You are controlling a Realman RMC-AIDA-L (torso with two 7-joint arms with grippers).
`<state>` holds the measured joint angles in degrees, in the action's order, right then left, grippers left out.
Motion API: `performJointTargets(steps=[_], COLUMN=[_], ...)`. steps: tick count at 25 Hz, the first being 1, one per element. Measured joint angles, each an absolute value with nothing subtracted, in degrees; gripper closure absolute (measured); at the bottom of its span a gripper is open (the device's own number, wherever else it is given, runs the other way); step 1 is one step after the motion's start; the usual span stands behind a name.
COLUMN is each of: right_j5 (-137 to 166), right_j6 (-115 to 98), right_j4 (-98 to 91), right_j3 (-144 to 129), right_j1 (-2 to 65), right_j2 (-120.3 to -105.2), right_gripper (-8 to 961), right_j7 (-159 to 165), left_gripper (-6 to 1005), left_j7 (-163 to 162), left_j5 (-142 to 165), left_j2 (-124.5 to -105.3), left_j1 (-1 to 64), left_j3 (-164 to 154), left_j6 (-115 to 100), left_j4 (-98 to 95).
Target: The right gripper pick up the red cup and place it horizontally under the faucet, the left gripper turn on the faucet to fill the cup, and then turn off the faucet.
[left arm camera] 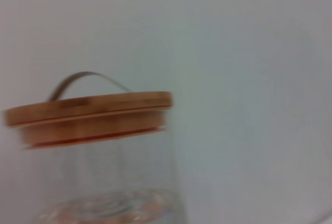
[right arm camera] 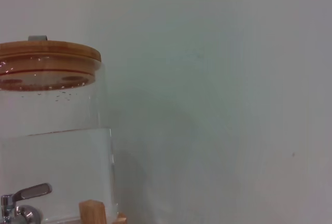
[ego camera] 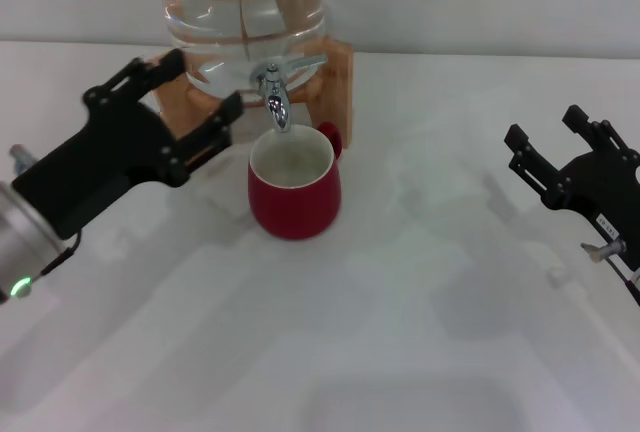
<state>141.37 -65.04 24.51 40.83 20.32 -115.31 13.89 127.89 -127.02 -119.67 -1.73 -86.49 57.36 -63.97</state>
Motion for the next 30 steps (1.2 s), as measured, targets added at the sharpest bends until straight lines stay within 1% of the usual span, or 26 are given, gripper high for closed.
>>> performJointTargets(steps=[6,17,24,30], right_j5=[141.42,141.08,140.83,140.79], right_j6=[-65.08,-65.5,-65.72,-65.79], right_j4=[24.02,23.72,23.25,22.89], right_j3=[40.36,40.7,42.51,45.42], right_j1=[20.56,20.73,21.06,20.97], right_j2=[-115.31,-115.31,-115.35,-115.4], right_gripper=[146,145,145,145], right_j7=[13.88,12.42,11.02,10.93], left_gripper=[243,243,242,242], left_j7=[139.86,148.45,152.29,152.87], left_j5=[-139.93,-157.13,-164.6,-167.65], left_j2=[-119.73,-119.68,-119.65,-119.69], left_j1=[-3.67,-3.78,-3.08,-1.27], left_j3=[-88.49,-88.59,-88.39,-88.06], left_j6=[57.83,59.82,61.7,63.91], left_j4=[-58.17,-48.17,-43.93,-40.63])
